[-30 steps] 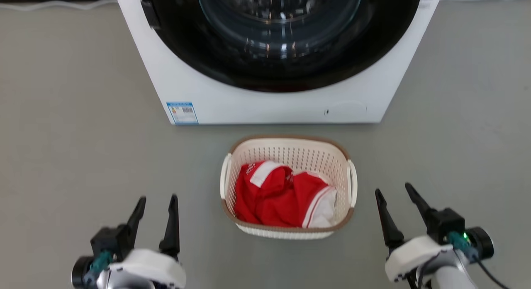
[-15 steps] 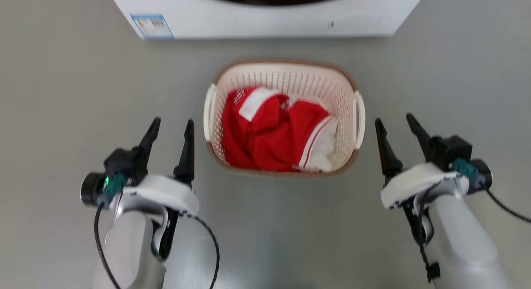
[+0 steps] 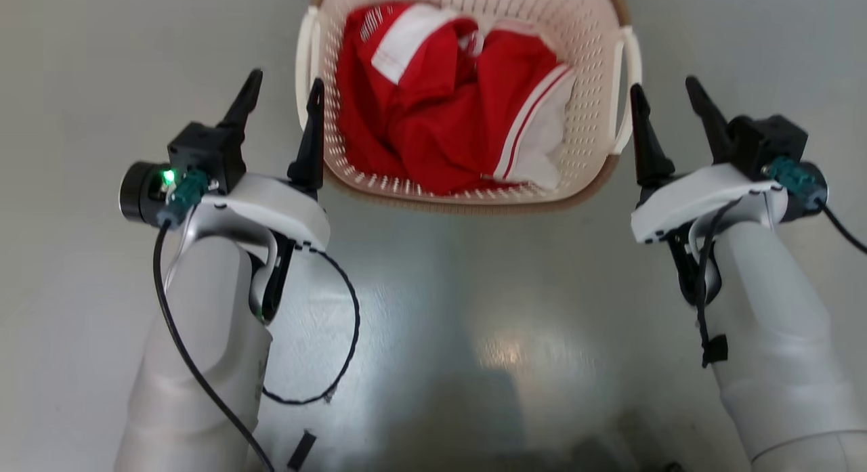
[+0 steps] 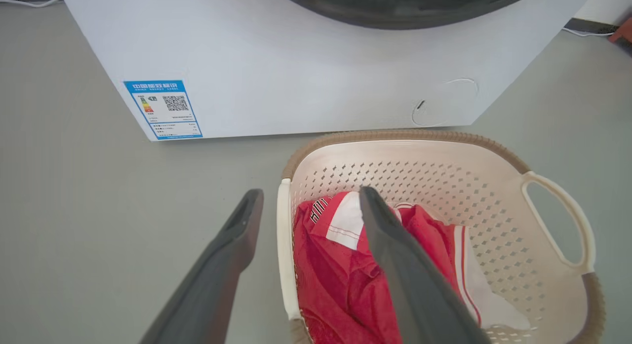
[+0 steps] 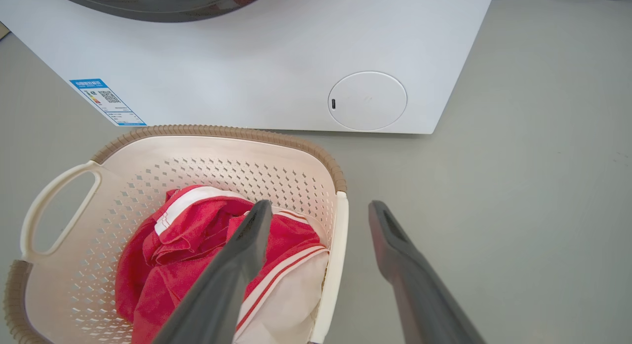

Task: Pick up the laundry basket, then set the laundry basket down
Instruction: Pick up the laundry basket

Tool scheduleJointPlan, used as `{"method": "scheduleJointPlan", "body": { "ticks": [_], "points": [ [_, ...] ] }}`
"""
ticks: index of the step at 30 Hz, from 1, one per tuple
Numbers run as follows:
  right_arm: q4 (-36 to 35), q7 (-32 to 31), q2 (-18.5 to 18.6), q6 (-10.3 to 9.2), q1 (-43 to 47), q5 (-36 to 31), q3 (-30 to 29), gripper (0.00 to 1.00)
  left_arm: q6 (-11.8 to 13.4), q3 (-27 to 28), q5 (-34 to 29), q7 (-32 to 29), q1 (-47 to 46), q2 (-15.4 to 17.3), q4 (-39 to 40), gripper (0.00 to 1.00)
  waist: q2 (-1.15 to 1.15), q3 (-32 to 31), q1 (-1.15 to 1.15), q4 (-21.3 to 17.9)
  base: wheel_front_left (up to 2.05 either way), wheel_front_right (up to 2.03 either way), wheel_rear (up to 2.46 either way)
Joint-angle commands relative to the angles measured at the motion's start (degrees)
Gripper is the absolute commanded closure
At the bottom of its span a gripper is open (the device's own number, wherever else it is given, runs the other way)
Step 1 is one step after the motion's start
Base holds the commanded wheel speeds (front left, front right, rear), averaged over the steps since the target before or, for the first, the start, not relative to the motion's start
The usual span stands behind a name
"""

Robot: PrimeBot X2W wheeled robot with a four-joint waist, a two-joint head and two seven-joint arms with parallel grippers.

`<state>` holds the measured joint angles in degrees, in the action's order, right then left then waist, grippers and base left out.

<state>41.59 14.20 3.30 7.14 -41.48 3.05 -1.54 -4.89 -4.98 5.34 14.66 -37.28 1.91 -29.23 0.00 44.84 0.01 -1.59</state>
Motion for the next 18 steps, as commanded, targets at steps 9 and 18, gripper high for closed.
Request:
{"method": "scheduleJointPlan", "body": {
  "ticks": [9,18],
  "points": [
    [-0.2,0.8,-0.4,0.35,-3.5,1.5,0.9,0.00,0.0,3.0,-1.5,0.3,-4.8,1.0,-1.4,0.00,0.00,9.2,0.00,-0.8,0.00,0.00,0.00],
    [0.0,0.8,-0.4,0.35,-4.6,2.5,1.7,0.00,-0.2,3.3,-1.4,0.3,-6.2,1.0,-1.4,0.00,0.00,11.5,0.00,-0.9,0.00,0.00,0.00]
  ]
}}
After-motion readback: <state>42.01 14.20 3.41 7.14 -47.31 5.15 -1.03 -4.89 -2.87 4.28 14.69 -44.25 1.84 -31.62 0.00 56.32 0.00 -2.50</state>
